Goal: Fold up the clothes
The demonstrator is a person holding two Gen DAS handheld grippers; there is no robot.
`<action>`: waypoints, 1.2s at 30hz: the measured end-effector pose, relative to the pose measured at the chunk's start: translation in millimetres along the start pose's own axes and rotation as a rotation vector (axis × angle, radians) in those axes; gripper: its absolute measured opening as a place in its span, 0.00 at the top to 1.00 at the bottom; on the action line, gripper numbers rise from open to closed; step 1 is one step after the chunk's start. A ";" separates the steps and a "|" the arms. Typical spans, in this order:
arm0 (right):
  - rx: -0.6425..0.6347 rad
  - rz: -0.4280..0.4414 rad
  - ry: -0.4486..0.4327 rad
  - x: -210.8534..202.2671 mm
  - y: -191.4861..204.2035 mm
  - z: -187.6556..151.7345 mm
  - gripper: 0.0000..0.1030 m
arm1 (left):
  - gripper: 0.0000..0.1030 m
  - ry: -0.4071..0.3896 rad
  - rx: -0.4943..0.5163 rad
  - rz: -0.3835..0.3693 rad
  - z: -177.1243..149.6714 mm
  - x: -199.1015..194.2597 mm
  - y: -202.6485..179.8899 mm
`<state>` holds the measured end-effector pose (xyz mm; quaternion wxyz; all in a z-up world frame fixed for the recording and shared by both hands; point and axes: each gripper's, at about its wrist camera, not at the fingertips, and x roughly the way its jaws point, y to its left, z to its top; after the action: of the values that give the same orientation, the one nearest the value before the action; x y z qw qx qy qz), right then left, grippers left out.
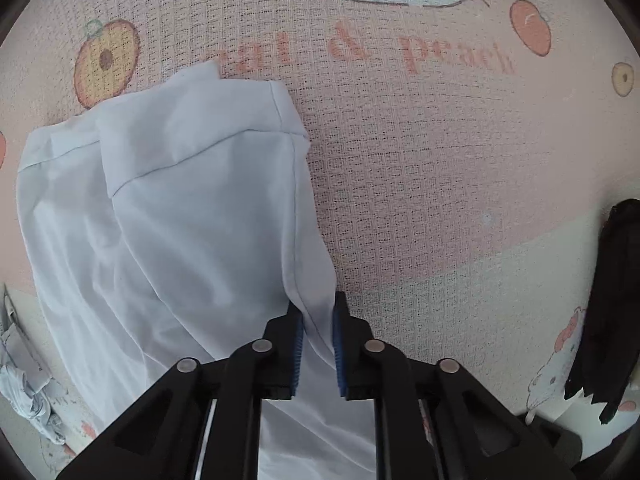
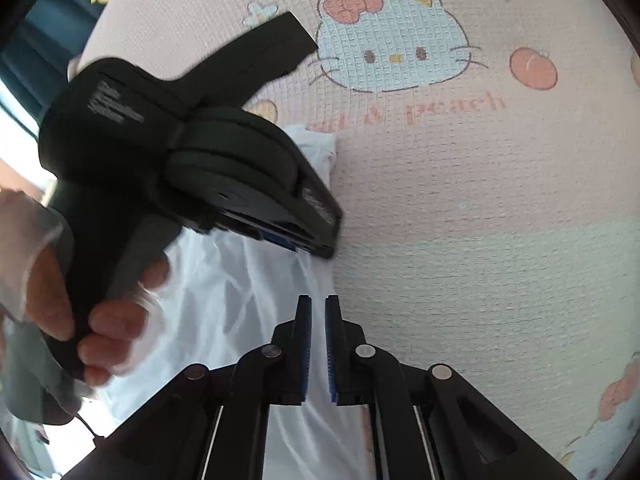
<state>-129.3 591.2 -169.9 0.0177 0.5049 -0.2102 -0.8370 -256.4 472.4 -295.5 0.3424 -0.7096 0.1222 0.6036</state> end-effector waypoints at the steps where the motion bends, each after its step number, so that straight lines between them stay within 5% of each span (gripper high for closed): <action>1: -0.020 -0.031 0.014 1.3 1.9 0.5 0.62 | 0.92 -0.005 0.003 -0.015 -2.3 -1.1 4.3; 14: -0.013 0.031 0.035 37.4 11.5 0.3 0.60 | 0.93 -0.025 -0.062 -0.210 4.7 -27.6 93.6; 15: 0.000 0.030 0.029 37.1 10.8 0.4 0.69 | 0.93 -0.027 -0.070 -0.224 5.7 -27.2 95.1; 16: 0.017 0.017 0.032 37.7 9.2 0.4 0.91 | 0.93 -0.030 -0.079 -0.240 5.9 -27.4 96.7; 18: 0.057 -0.014 0.035 38.6 4.2 0.0 0.97 | 0.93 -0.042 -0.110 -0.290 -1.2 -33.7 102.2; 26: 0.096 -0.068 -0.031 12.0 -10.5 7.4 0.99 | 0.93 -0.113 -0.090 -0.330 5.0 -56.6 81.8; 36: 0.203 -0.097 -0.004 0.6 -52.5 7.9 1.00 | 0.93 -0.203 -0.035 -0.337 10.9 -91.2 23.5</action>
<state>-126.8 641.6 -186.6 -0.0746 0.5120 -0.2694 -0.8123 -300.7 440.1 -218.1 0.4369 -0.6614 -0.0438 0.6081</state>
